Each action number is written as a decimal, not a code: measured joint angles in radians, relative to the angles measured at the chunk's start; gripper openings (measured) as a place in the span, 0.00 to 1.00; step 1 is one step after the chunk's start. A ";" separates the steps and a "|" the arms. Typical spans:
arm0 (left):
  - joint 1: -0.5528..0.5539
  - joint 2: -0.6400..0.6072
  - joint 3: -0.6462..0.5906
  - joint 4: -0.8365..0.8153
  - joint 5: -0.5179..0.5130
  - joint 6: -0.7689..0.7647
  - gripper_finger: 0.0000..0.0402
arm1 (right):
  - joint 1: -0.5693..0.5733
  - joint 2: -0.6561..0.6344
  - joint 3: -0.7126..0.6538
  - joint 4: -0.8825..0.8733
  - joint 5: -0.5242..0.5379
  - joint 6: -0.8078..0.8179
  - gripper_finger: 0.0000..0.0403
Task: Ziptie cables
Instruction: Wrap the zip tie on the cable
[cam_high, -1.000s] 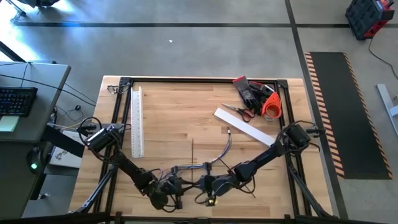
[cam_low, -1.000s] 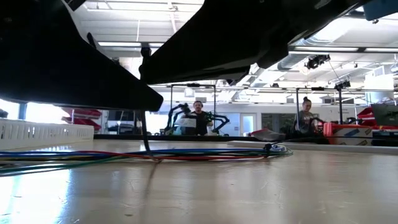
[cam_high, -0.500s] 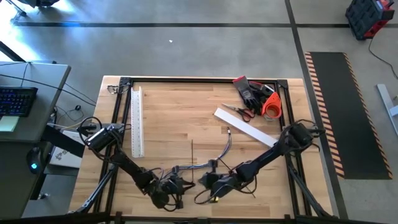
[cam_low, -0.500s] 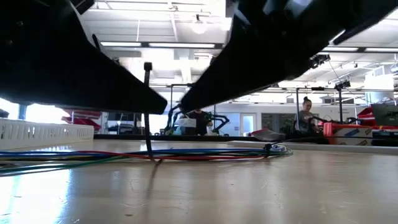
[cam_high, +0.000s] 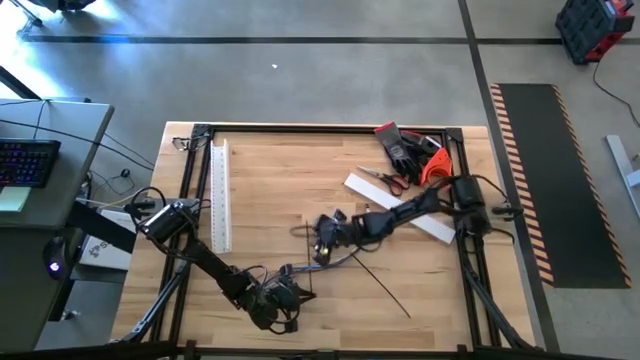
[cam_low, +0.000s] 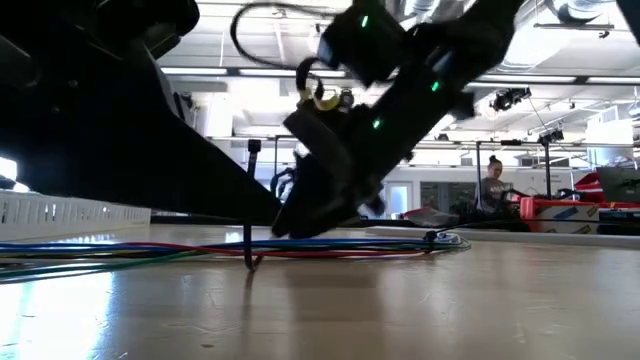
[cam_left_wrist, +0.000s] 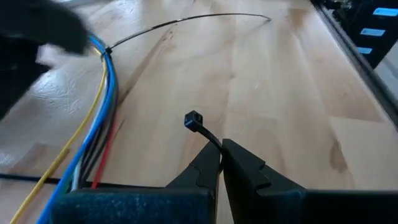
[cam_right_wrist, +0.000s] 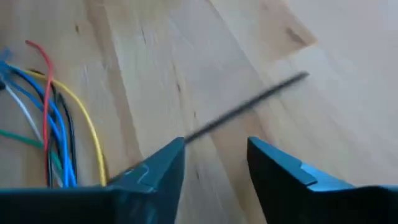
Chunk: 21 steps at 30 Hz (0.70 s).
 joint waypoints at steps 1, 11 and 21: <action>0.000 0.000 0.000 0.001 0.001 -0.002 0.00 | -0.020 0.012 -0.003 0.033 -0.034 0.010 0.42; -0.001 0.000 0.000 -0.015 0.000 -0.017 0.00 | -0.071 0.044 0.000 0.097 -0.120 0.001 0.37; -0.002 0.000 0.000 -0.018 0.000 -0.028 0.00 | -0.060 0.058 -0.001 0.105 -0.047 -0.006 0.20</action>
